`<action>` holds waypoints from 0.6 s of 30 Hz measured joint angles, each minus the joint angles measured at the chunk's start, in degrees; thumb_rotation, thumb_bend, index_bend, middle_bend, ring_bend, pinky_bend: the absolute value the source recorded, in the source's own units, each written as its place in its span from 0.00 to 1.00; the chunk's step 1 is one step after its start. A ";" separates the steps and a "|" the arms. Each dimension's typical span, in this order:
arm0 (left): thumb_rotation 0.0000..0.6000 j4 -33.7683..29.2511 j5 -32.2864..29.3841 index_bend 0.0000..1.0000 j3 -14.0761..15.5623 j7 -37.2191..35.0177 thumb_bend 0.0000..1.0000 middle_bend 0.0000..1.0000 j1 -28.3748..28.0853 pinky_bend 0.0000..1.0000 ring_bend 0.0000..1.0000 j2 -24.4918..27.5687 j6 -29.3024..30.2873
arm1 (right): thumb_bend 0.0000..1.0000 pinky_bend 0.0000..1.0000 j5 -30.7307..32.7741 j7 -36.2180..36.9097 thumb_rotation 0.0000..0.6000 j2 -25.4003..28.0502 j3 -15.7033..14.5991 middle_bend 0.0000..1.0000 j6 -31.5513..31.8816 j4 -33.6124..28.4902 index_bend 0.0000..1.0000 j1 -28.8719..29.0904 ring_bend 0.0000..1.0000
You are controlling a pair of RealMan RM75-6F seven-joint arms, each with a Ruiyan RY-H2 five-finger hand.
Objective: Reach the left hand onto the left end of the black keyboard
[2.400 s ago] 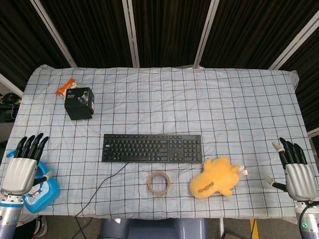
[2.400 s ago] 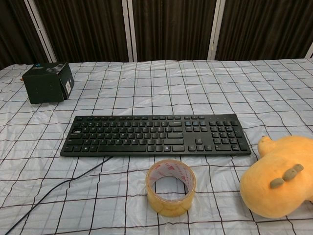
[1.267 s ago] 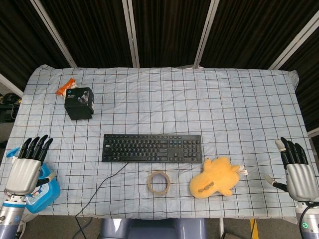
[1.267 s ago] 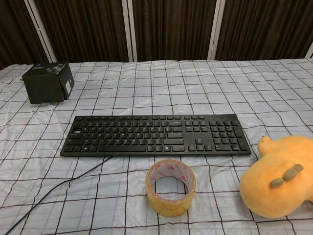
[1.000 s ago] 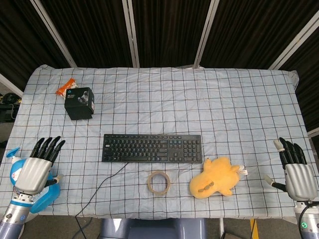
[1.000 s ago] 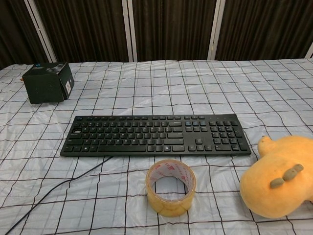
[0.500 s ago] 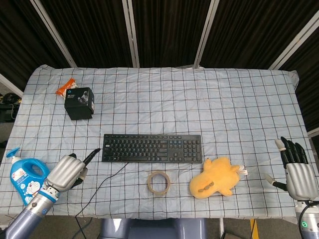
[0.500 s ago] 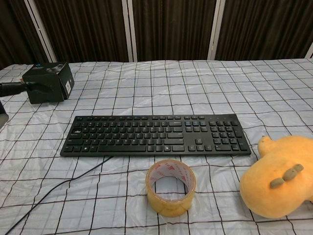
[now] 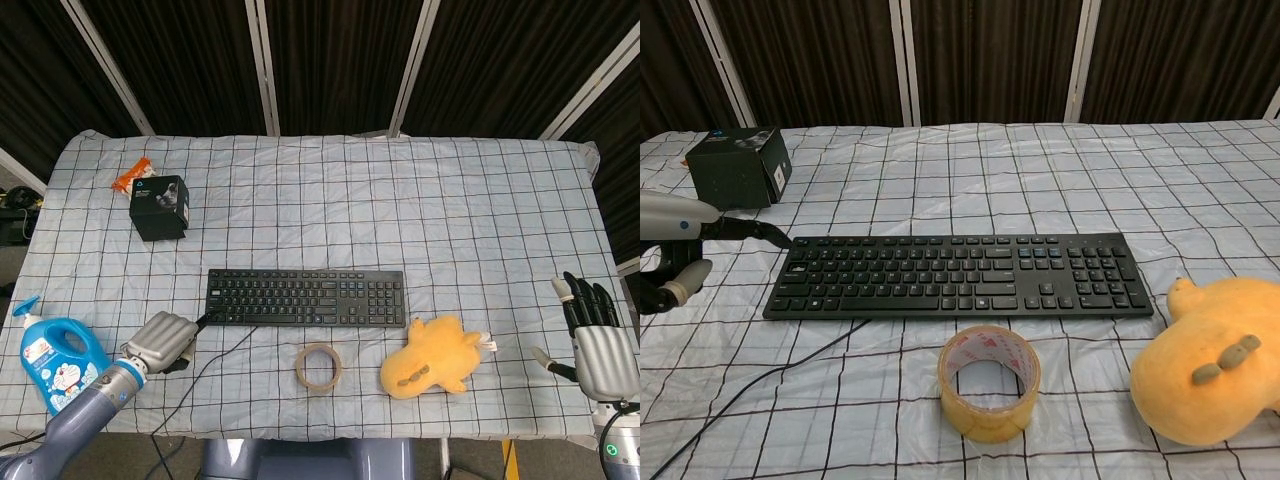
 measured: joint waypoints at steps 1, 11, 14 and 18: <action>1.00 -0.20 -2.42 0.00 0.20 1.15 0.89 0.89 -1.41 0.54 0.80 -0.26 0.36 | 0.11 0.04 0.02 0.06 1.00 0.01 -0.01 0.00 -0.02 -0.03 0.00 0.00 0.00; 1.00 -0.56 -23.40 0.02 3.12 10.39 0.89 0.89 -15.29 0.54 0.80 -6.96 8.03 | 0.11 0.04 0.49 0.78 1.00 0.23 0.00 0.00 -0.41 -0.50 0.00 -0.01 0.00; 1.00 0.17 -26.17 0.02 3.87 11.11 0.89 0.89 -17.47 0.54 0.80 -9.28 9.80 | 0.11 0.04 0.56 0.86 1.00 0.31 -0.02 0.00 -0.49 -0.63 0.00 -0.01 0.00; 1.00 1.40 -28.45 0.03 4.78 11.51 0.89 0.89 -19.29 0.54 0.80 -11.33 11.32 | 0.11 0.04 0.72 0.97 1.00 0.37 0.01 0.00 -0.58 -0.78 0.00 -0.01 0.00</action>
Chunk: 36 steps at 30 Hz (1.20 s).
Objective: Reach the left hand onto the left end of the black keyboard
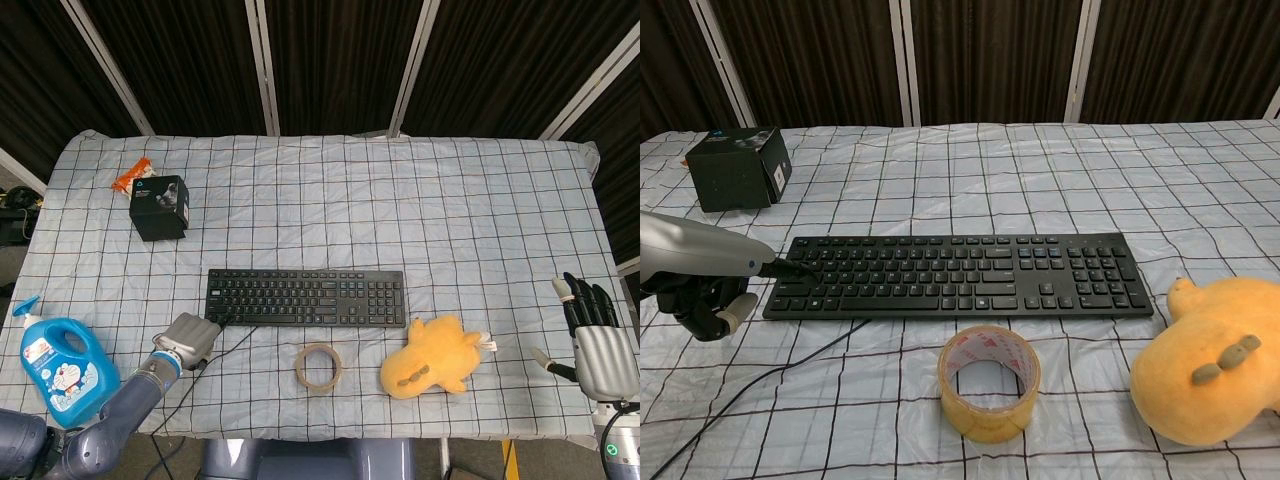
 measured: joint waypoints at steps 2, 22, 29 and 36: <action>1.00 0.58 -0.93 0.03 0.34 -0.07 0.89 0.89 -0.71 0.54 0.80 -0.75 0.65 | 0.11 0.04 0.02 0.06 1.00 0.00 0.02 0.00 0.01 -0.03 0.00 0.00 0.00; 1.00 4.07 -3.22 0.03 3.10 -2.01 0.89 0.89 -3.32 0.54 0.80 -3.66 1.02 | 0.11 0.04 0.22 0.51 1.00 0.10 0.05 0.00 -0.08 -0.50 0.00 -0.03 0.00; 1.00 4.95 -3.74 0.04 3.51 -2.70 0.89 0.89 -4.02 0.54 0.80 -4.32 0.45 | 0.11 0.04 0.23 0.60 1.00 0.12 0.05 0.00 -0.12 -0.53 0.00 -0.01 0.00; 1.00 6.21 -3.75 0.04 3.84 -3.47 0.90 0.89 -4.65 0.54 0.80 -5.41 -0.56 | 0.11 0.04 0.17 0.67 1.00 0.14 0.07 0.00 -0.03 -0.54 0.00 -0.02 0.00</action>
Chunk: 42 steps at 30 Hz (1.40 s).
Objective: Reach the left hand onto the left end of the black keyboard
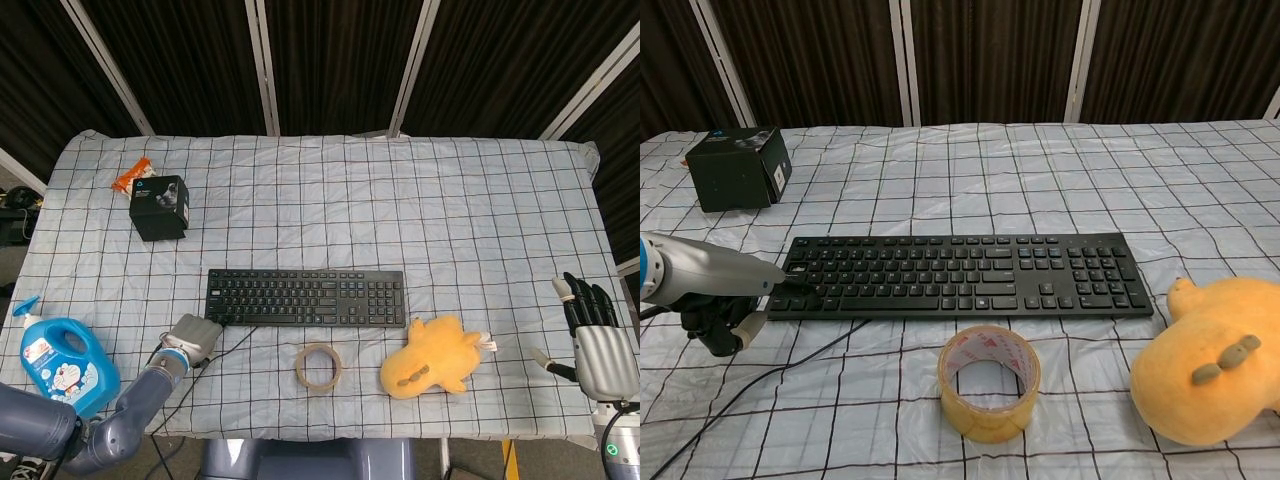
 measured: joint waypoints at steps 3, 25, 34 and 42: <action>1.00 0.29 -0.19 0.04 0.17 -0.17 0.89 0.89 -0.25 0.54 0.80 -0.32 -0.05 | 0.10 0.04 0.03 0.11 1.00 0.00 0.02 0.00 0.01 0.01 0.00 0.00 0.00; 1.00 -0.34 2.27 0.05 0.82 -3.04 0.89 0.86 -0.69 0.52 0.76 0.30 0.11 | 0.11 0.04 0.18 0.13 1.00 0.05 0.05 0.00 -0.05 0.05 0.00 -0.03 0.00; 1.00 -3.79 17.47 0.00 0.15 -7.12 0.44 0.05 3.36 0.09 0.07 3.20 7.84 | 0.11 0.04 0.17 0.07 1.00 0.02 0.07 0.00 0.07 0.12 0.00 -0.08 0.00; 1.00 -2.79 48.57 0.00 5.44 -13.30 0.07 0.00 16.16 0.00 0.00 4.71 25.20 | 0.11 0.04 0.24 -0.44 1.00 0.19 -0.07 0.00 -0.10 -0.43 0.00 -0.14 0.00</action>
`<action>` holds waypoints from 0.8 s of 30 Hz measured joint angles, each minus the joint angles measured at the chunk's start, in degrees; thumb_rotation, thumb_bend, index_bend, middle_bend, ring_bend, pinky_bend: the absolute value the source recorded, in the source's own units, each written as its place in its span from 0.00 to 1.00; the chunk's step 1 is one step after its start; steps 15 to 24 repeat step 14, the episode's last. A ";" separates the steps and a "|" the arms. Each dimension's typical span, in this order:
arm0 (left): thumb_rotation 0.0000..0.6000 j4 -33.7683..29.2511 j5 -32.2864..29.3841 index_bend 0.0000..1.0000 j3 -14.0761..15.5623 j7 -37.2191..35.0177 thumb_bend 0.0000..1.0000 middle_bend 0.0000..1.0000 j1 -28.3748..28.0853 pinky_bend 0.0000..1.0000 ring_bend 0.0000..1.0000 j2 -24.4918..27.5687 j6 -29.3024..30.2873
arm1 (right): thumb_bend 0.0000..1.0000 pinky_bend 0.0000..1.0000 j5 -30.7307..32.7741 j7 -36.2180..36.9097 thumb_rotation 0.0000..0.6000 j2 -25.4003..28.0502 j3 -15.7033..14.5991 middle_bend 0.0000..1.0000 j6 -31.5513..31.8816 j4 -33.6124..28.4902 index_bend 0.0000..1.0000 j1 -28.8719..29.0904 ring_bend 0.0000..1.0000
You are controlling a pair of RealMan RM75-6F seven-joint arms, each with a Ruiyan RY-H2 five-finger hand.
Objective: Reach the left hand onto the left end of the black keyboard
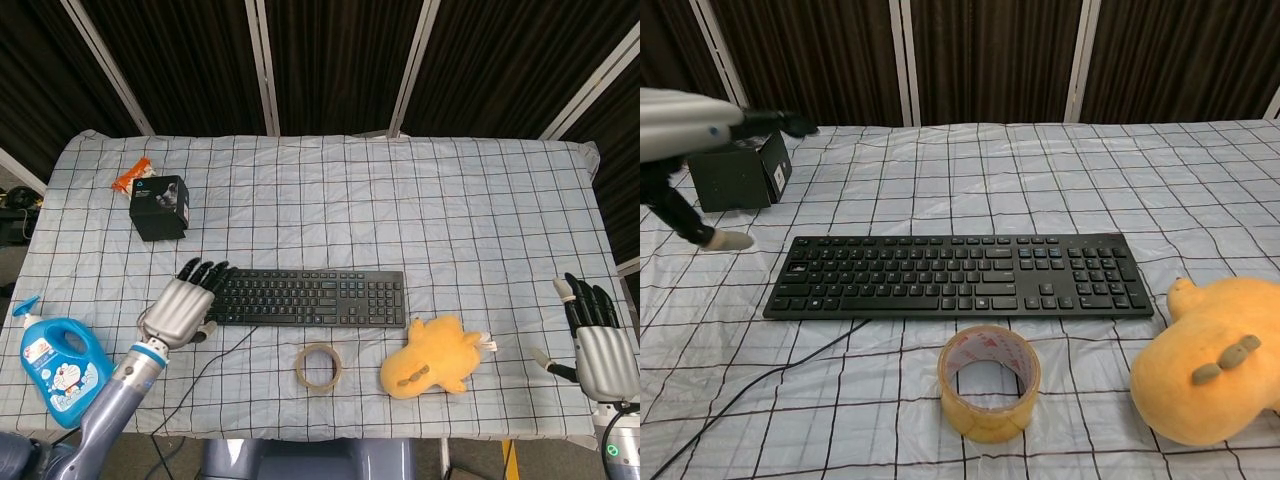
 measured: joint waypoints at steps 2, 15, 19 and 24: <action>1.00 1.77 7.48 0.00 1.75 -2.70 0.04 0.00 4.97 0.00 0.00 0.35 6.04 | 0.11 0.04 -0.27 -0.14 1.00 -0.13 -0.03 0.00 0.21 0.10 0.00 0.00 0.00; 1.00 21.22 22.69 0.00 4.70 -19.38 0.00 0.00 25.29 0.00 0.00 0.86 21.43 | 0.09 0.04 -0.52 -0.40 1.00 0.18 -0.63 0.00 -1.00 -0.31 0.00 0.31 0.00; 1.00 21.22 22.69 0.00 4.70 -19.38 0.00 0.00 25.29 0.00 0.00 0.86 21.43 | 0.09 0.04 -0.52 -0.40 1.00 0.18 -0.63 0.00 -1.00 -0.31 0.00 0.31 0.00; 1.00 21.22 22.69 0.00 4.70 -19.38 0.00 0.00 25.29 0.00 0.00 0.86 21.43 | 0.09 0.04 -0.52 -0.40 1.00 0.18 -0.63 0.00 -1.00 -0.31 0.00 0.31 0.00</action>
